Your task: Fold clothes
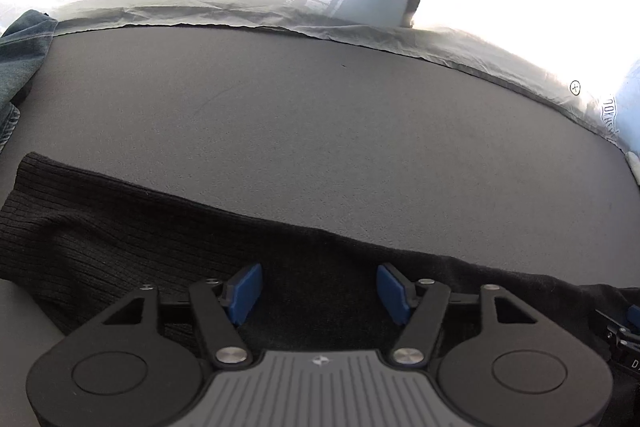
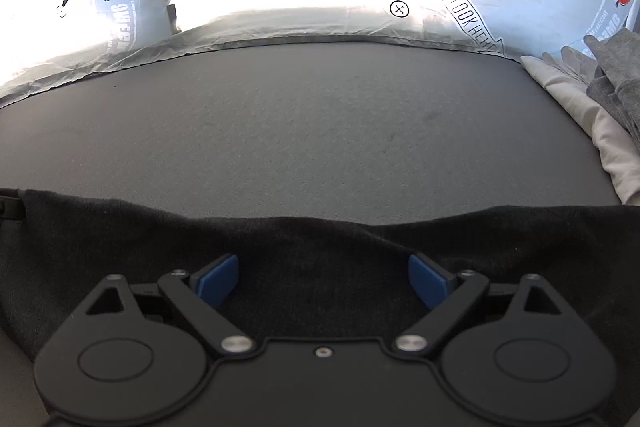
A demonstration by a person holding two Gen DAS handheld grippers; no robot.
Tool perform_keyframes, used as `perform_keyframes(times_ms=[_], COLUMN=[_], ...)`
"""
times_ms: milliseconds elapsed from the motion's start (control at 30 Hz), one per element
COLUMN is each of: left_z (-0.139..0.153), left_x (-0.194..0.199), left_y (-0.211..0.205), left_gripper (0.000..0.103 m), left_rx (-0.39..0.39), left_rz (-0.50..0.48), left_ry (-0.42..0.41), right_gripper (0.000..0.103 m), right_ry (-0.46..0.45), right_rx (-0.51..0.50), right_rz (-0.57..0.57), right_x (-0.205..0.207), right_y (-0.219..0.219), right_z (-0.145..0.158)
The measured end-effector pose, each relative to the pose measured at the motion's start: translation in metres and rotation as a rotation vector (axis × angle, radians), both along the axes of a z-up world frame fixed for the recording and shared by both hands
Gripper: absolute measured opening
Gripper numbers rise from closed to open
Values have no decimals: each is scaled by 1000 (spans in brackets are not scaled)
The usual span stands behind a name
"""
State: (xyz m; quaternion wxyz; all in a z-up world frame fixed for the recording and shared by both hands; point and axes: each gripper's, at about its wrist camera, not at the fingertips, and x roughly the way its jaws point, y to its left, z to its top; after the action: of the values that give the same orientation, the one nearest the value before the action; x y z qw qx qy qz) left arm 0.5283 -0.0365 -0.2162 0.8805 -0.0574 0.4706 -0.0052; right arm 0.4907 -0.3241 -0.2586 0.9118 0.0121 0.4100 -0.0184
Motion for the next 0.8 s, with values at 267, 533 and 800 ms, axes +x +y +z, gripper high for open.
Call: perform_keyframes(times_ms=[267,533,800], left_z=[-10,-12,-3], left_x=[8,4,-12], left_y=[-29,-30,-7], left_gripper=[103,103,103], left_rx=[123,124,139], left_rz=[-107,-116,-55], left_ry=[13,8,79], right_gripper=[97,92,100], right_ry=[11,-40,-41], right_rx=[-66,87,-110], right_rz=[-26,-173,-305], right_x=[-11,-2,0], right_y=[-43,-139,-112], right_z=[2,-1,16])
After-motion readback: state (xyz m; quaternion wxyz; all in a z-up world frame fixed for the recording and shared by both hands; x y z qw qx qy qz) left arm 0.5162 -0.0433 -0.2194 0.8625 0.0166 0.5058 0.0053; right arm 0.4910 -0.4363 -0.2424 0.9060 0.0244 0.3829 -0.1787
